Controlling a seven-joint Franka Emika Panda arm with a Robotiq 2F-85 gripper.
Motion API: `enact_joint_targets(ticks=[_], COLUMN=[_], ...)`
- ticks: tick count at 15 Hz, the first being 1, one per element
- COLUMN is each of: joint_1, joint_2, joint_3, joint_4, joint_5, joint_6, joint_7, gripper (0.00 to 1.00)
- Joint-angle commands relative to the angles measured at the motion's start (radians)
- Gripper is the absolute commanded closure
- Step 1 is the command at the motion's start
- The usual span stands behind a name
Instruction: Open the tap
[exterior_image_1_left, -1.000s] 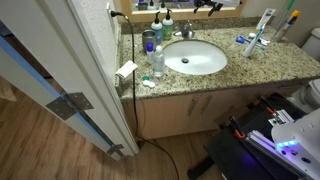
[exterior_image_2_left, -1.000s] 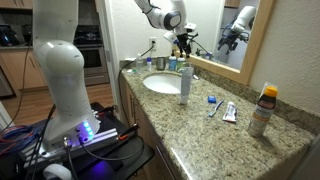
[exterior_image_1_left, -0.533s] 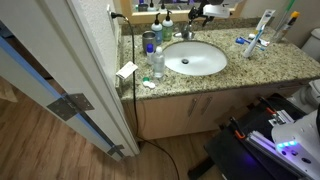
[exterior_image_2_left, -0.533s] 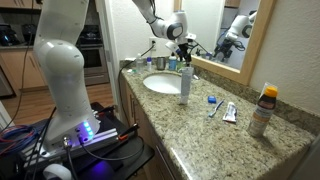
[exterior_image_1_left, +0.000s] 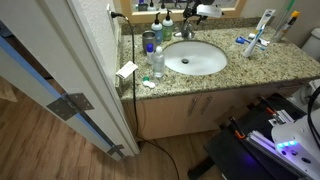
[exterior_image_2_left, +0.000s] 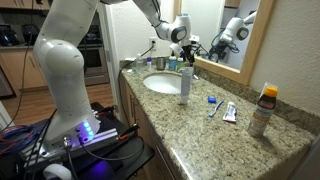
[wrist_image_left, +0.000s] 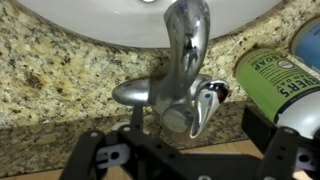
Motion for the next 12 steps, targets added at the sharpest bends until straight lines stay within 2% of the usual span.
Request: enact_joint_targets(ticks=[1,4,5,7,12], joint_1=[-0.008,0.001,0.002,0.005,-0.003], joint_2=[-0.012,0.000,0.000,0.000,-0.033], joint_3=[0.020,0.012,0.014,0.008,0.025], joint_4=[-0.018,-0.005,-0.006,-0.009,-0.035], joint_5=[0.013,0.005,0.005,-0.002,0.017], joint_6=[-0.052,-0.036,-0.038,-0.040,-0.054], joint_7=[-0.020,-0.001,-0.001,0.002,-0.009], gripper=[0.00,0.00,0.25,0.34,0.69])
